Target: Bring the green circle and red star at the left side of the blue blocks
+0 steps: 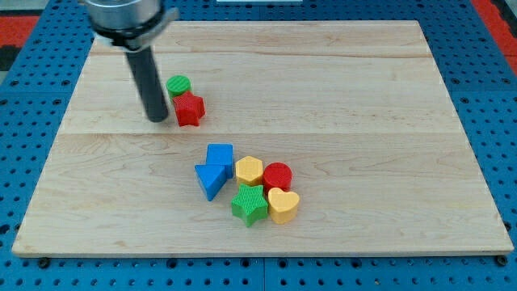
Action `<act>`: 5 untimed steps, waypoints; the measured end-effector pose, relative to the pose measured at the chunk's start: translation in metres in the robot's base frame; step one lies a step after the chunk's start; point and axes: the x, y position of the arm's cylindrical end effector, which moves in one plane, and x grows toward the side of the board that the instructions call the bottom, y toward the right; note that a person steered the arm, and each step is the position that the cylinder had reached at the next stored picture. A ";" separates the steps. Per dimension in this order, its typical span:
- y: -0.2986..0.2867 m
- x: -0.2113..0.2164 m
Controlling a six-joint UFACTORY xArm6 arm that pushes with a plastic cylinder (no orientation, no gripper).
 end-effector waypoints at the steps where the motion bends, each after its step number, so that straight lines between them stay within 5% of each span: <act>1: -0.045 -0.012; 2: -0.045 -0.067; 4: 0.061 -0.073; 5: 0.069 -0.067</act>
